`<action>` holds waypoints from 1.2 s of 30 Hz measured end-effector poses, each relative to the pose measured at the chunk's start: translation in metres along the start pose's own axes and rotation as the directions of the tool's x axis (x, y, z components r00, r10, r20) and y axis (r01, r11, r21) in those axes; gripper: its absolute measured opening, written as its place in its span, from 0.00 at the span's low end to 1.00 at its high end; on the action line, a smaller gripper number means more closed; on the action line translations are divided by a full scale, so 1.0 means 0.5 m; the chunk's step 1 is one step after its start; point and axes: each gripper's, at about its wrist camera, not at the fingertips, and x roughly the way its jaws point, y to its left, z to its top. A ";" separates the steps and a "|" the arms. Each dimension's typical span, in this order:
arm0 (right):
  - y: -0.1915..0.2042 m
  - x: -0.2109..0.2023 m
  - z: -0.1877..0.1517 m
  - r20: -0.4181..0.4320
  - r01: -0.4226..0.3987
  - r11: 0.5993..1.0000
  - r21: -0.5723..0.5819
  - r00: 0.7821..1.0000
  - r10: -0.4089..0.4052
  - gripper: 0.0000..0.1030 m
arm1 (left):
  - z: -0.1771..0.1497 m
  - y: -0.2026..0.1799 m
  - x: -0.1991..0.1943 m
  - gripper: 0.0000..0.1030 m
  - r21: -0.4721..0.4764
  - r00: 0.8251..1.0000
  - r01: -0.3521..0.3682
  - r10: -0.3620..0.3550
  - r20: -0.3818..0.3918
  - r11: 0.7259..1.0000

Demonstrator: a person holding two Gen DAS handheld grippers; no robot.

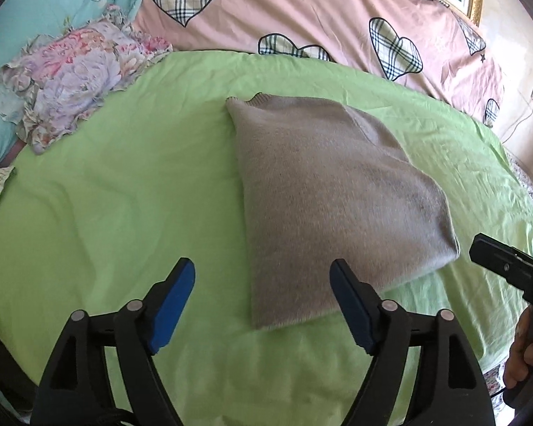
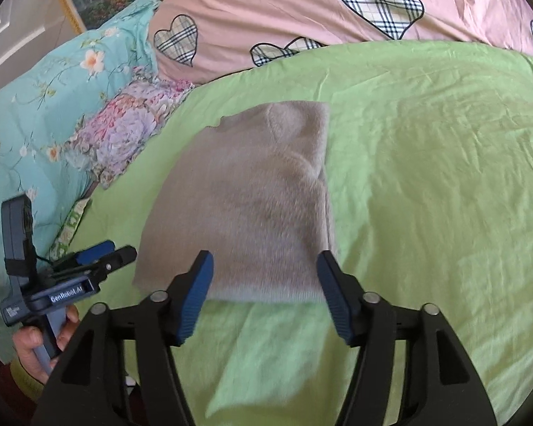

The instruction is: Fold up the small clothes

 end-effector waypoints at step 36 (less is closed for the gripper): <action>0.058 0.035 -0.055 -0.082 0.016 0.996 -0.087 0.996 -0.024 0.86 | -0.038 -0.013 0.004 0.84 0.149 0.988 -0.138 0.147 -0.050 0.979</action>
